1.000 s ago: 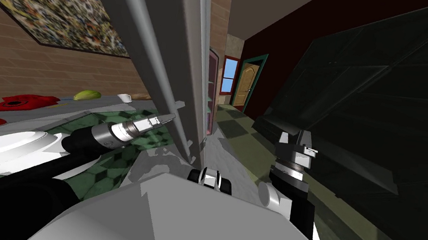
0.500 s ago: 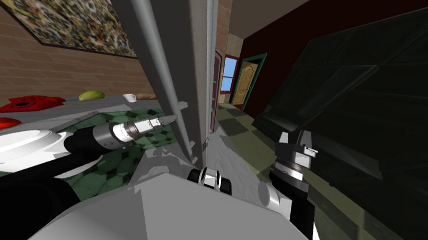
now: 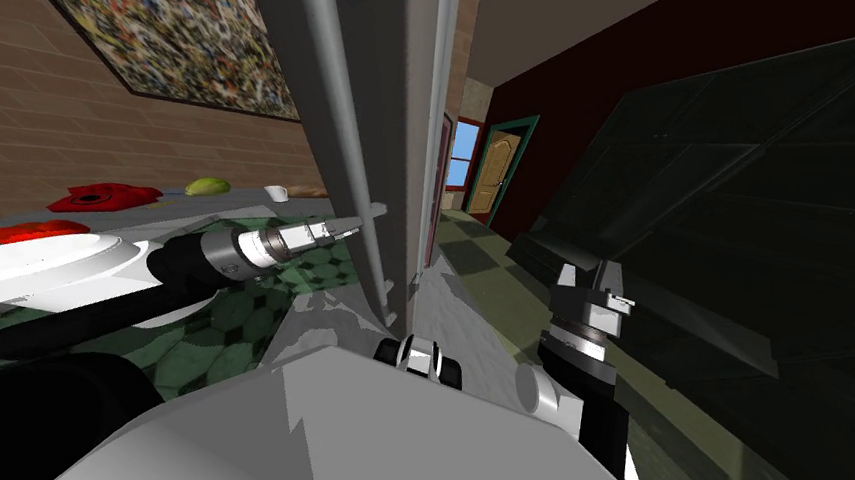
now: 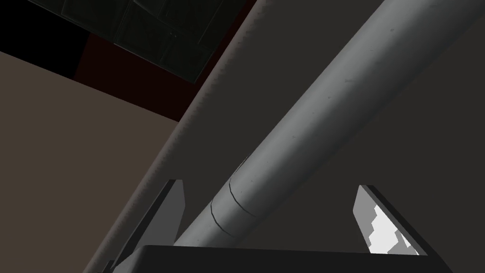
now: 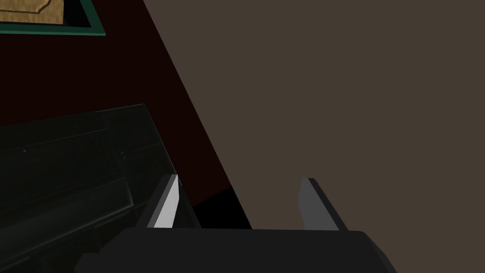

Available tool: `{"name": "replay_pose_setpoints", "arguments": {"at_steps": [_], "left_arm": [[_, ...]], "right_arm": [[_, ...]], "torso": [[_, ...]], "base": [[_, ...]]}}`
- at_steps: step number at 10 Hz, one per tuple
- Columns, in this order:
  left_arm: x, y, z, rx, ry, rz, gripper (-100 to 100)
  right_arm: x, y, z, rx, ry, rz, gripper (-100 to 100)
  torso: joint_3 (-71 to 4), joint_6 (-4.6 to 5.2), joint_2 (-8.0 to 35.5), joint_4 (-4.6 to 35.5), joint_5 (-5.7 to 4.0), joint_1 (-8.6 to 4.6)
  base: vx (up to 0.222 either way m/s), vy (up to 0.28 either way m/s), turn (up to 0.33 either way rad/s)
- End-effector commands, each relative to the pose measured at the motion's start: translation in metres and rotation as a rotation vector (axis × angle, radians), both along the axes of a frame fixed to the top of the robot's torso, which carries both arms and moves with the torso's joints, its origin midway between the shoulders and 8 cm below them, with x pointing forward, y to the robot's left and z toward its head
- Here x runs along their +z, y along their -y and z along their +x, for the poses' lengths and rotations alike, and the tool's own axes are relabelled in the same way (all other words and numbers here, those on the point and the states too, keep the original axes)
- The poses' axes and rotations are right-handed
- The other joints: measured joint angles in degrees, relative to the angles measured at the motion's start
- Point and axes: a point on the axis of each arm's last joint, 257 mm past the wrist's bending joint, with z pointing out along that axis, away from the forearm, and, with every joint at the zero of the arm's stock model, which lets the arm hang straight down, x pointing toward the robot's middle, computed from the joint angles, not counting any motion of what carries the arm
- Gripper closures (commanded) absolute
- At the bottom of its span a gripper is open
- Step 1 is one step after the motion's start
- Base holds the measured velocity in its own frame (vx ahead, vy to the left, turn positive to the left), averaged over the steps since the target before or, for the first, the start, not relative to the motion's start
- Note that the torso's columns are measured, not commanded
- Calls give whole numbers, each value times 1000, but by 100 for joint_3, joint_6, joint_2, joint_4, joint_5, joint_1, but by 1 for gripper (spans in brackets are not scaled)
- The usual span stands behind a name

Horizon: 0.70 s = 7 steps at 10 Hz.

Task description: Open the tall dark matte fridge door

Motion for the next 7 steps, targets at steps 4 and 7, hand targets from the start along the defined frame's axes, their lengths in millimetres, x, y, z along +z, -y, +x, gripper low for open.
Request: {"name": "replay_pose_setpoints", "arguments": {"at_steps": [4, 7], "left_arm": [[26, 19, 19, -28, 3, 4, -100], [39, 31, 27, -47, 6, 10, -100]], "right_arm": [[0, 0, 0, 0, 0, 0, 0], [0, 0, 0, 0, 0, 0, 0]], "torso": [[8, -2, 12, 4, 1, 3], [5, -2, 8, 3, -1, -1]], "base": [[-20, 7, 57], [-20, 4, 51]]}}
